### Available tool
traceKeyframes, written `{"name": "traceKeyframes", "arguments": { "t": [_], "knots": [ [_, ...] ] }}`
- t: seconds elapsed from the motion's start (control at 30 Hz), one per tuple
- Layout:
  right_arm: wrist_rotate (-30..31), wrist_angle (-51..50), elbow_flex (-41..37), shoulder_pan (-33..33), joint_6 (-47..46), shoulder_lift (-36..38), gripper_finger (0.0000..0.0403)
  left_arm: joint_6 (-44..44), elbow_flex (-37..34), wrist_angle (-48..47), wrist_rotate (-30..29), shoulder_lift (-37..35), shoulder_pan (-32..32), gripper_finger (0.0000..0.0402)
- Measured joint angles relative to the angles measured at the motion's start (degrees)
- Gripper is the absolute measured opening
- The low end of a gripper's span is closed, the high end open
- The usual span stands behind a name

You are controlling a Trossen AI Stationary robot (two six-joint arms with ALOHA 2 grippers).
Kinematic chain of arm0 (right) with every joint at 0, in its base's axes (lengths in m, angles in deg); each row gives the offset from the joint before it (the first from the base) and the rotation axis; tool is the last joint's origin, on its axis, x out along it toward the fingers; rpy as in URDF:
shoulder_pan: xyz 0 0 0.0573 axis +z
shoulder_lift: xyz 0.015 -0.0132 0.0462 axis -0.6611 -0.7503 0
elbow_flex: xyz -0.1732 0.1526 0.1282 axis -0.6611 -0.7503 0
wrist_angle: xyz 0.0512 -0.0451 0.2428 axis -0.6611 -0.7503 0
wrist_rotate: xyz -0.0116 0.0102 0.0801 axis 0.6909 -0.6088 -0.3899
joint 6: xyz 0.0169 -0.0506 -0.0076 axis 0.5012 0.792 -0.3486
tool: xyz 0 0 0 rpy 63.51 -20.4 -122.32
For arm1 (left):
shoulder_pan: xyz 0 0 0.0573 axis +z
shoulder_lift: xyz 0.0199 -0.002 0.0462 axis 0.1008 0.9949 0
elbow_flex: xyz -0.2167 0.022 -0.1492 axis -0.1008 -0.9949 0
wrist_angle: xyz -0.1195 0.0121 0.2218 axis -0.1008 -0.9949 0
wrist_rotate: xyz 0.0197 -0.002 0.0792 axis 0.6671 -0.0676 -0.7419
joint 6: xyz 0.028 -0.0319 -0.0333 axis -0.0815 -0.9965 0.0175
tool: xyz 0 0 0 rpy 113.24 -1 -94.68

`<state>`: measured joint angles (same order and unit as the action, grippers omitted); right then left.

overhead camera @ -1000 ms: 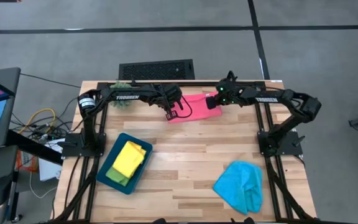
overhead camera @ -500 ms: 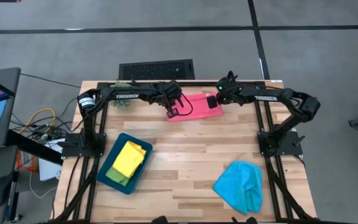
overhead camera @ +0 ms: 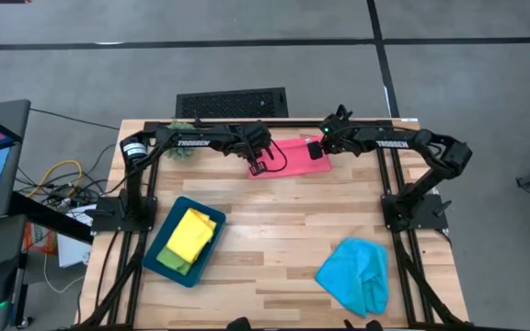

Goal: Fold microfiber towels
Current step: Fold the pink microfiber towel

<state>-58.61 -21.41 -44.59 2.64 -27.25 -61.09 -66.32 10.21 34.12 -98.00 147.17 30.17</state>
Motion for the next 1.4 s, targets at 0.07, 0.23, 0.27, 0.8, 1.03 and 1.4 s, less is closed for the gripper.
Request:
{"name": "traceKeyframes", "arguments": {
  "t": [0.07, 0.23, 0.27, 0.8, 1.03, 1.4],
  "knots": [
    [0.0, 0.3, 0.0, 0.0, 0.2, -0.1, 0.0008, 0.0, 0.0, 0.0, -0.3, 0.0, 0.0, 0.0000],
    [0.0, 1.0, 0.0, -0.3, 0.3, -0.1, 0.0011, -0.1, 0.1, 0.0, -0.2, 0.6, 0.0, 0.0000],
    [0.0, 1.0, 0.0, -0.4, 0.3, -0.1, 0.0013, -0.2, 0.0, -0.4, -0.2, 0.9, 0.0, 0.0000],
    [0.1, 0.8, 0.0, -2.3, 0.3, -0.1, 0.0081, -2.1, 0.0, 2.3, -8.8, 1.9, 0.0, 0.0100],
    [-1.8, 1.6, 0.4, -4.4, 1.8, -0.1, 0.0153, -2.3, 0.0, 1.9, -8.8, 1.8, 0.1, 0.0163],
    [-6.8, 0.1, 6.3, -6.8, 2.4, 4.8, 0.0216, -6.3, 4.6, -4.6, -1.0, -4.4, 0.2, 0.0172]
  ]
}}
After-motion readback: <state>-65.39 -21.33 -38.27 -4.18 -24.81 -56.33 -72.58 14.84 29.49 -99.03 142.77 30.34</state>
